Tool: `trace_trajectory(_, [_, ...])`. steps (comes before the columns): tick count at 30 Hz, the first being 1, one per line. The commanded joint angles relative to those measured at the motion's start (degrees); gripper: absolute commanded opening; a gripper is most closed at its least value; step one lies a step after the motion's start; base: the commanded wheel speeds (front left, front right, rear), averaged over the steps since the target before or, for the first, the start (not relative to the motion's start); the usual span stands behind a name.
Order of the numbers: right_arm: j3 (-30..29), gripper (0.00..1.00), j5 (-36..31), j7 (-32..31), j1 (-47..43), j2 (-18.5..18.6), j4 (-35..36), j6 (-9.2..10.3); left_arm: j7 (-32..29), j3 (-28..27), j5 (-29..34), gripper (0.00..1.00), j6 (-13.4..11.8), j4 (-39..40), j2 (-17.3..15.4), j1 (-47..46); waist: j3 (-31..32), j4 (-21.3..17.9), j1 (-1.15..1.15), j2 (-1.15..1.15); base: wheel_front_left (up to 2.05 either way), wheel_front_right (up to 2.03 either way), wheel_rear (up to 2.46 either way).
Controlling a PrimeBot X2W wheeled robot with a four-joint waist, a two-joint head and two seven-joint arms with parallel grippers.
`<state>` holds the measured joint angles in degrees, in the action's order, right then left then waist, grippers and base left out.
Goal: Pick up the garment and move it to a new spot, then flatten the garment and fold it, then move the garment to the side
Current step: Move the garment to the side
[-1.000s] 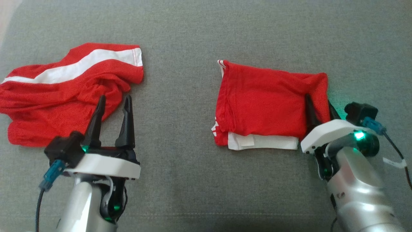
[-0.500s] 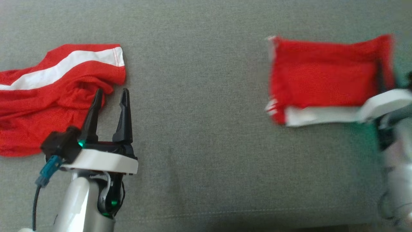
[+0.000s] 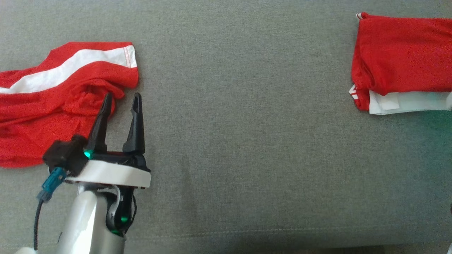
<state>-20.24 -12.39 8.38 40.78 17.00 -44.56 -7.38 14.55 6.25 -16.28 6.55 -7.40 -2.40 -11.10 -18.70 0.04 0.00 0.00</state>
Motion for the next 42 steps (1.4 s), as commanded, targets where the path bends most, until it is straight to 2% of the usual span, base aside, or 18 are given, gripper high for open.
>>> trace_trajectory(1, [0.7,0.0,-0.4,-0.3,1.2,0.5,2.9,-0.11,0.4,-2.3,0.4,1.0,0.1,2.0,-0.5,-1.9,-0.2,0.3,0.0,0.0,0.0,0.0,0.0])
trace_trajectory(20, [2.5,0.0,1.7,-0.7,1.2,0.5,8.1,-0.11,0.4,-2.3,0.3,1.0,0.5,1.7,-0.5,-1.8,0.0,-0.2,0.0,0.0,0.0,0.0,0.0])
trace_trajectory(21, [2.7,0.05,2.0,-0.7,1.0,0.4,8.2,-0.11,0.4,-2.2,0.3,1.0,0.5,1.7,-0.5,-1.8,0.0,-0.2,0.0,0.0,0.0,0.0,0.0])
trace_trajectory(22, [3.2,0.36,2.5,-0.7,0.9,0.3,8.2,-0.11,0.4,-2.2,0.2,1.0,0.5,1.6,-0.5,-1.7,0.1,-0.1,0.0,0.0,0.0,0.0,0.0])
trace_trajectory(23, [3.7,0.78,3.3,-0.6,0.8,0.2,8.3,-0.11,0.4,-2.2,0.2,1.0,0.5,1.5,-0.5,-1.6,0.2,-0.1,0.0,0.0,0.0,0.0,0.0])
trace_trajectory(24, [4.0,1.0,4.0,-0.5,0.7,0.1,8.4,-0.11,0.4,-2.2,0.2,1.0,0.5,1.4,-0.5,-1.6,0.3,-0.2,0.0,0.0,0.0,0.0,0.0])
trace_trajectory(32, [6.6,1.0,7.0,1.5,-0.2,-0.8,10.5,-0.11,0.4,-1.9,-0.3,1.0,0.5,0.8,-0.5,-1.0,2.7,-0.2,0.0,0.0,0.0,0.0,0.0])
trace_trajectory(42, [15.3,1.0,11.6,4.9,-6.3,-8.7,15.0,-0.11,0.4,-2.6,-1.3,1.0,-0.9,1.2,-0.5,1.3,9.8,0.3,0.0,0.0,0.0,0.0,0.0])
